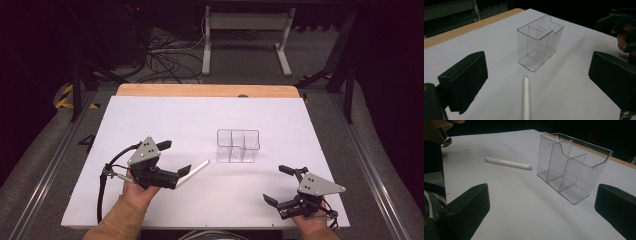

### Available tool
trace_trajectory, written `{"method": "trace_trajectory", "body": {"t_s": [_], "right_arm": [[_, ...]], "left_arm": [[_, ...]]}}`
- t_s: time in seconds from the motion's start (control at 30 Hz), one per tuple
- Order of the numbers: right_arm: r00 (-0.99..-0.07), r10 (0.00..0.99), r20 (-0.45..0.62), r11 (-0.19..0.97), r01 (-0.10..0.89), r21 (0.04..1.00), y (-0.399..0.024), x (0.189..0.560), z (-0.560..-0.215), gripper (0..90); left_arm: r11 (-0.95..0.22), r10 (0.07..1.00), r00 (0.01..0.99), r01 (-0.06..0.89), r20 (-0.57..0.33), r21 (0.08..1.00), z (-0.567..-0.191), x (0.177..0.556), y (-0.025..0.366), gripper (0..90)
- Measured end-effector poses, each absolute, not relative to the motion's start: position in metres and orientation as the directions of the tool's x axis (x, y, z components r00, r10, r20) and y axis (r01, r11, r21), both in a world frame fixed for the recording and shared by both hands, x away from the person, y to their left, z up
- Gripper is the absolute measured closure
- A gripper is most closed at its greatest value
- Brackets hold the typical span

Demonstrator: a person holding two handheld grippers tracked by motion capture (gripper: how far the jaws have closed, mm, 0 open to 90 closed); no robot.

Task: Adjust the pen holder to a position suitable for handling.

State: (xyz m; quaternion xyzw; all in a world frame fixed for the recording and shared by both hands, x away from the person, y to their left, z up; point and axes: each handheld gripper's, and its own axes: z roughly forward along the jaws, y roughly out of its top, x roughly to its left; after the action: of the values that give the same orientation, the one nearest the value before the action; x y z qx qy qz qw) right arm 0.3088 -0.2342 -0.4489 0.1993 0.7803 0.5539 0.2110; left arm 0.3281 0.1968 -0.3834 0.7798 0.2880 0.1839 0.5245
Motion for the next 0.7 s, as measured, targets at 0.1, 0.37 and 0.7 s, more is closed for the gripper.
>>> {"method": "trace_trajectory", "body": {"t_s": [0.1, 0.37, 0.7], "right_arm": [[-0.833, 0.544, -0.103, 0.305, 0.082, 0.949, -0.234, 0.309, -0.449, 0.3], [-0.836, 0.54, -0.099, 0.3, 0.082, 0.95, -0.234, 0.31, -0.449, 0.0], [-0.861, 0.502, -0.08, 0.279, 0.074, 0.957, -0.236, 0.308, -0.448, 0.0]], "left_arm": [[-0.28, 0.633, 0.774, 0.256, -0.023, 0.925, -0.383, 0.328, 0.196, 3.1], [-0.33, 0.585, 0.81, 0.296, -0.052, 0.896, -0.378, 0.333, 0.191, 6.5], [-0.438, 0.59, 0.804, 0.398, -0.076, 0.806, -0.376, 0.347, 0.174, 9.1]]}}
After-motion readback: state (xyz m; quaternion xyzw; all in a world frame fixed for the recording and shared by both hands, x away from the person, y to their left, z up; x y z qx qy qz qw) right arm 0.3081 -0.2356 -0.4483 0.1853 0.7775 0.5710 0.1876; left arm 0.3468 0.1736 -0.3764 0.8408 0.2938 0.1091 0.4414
